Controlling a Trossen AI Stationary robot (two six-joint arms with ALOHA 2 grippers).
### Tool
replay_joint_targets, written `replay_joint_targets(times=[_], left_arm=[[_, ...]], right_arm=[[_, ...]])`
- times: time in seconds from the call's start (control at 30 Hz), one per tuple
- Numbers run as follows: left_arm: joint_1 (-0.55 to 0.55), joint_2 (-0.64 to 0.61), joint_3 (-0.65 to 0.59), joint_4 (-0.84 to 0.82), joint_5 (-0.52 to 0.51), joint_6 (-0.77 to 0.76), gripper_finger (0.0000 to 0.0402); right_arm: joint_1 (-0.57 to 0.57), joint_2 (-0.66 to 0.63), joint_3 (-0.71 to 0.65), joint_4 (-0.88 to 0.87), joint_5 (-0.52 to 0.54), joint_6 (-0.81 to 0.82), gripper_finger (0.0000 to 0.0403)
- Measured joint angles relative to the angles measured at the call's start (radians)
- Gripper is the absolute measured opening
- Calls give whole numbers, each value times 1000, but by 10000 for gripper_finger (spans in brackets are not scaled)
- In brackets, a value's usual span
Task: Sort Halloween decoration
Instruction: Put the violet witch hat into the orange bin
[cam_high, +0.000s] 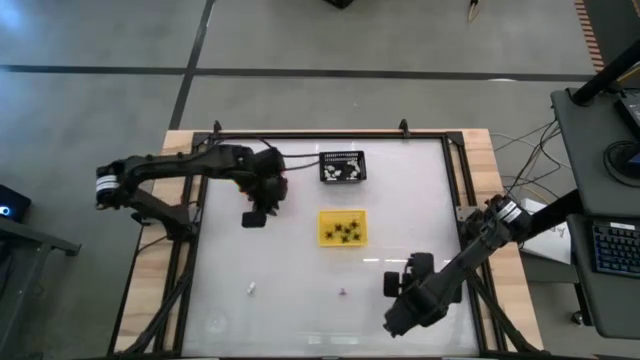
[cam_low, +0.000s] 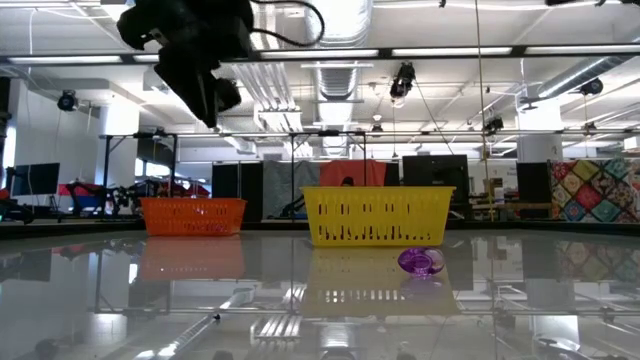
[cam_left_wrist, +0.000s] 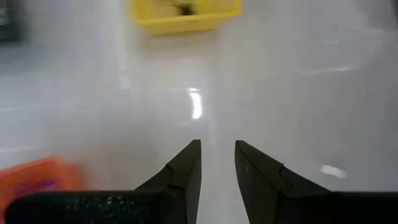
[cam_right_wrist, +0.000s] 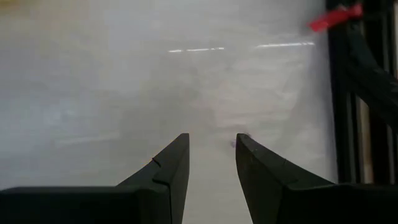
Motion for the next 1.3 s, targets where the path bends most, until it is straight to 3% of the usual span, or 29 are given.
replay_joint_targets(times=[0.17,0.33,0.53,1.3], left_arm=[[0,-83,-4,7,-111,-39,80],[0,-154,-4,7,-112,-61,80],[0,-211,-4,7,-112,-73,80],[0,-155,-3,6,-113,-73,80]], right_arm=[[15,0,-70,55,-42,22,121],[22,0,-162,189,-51,25,121],[43,0,-266,281,-171,63,121],[126,0,-409,432,-243,67,114]])
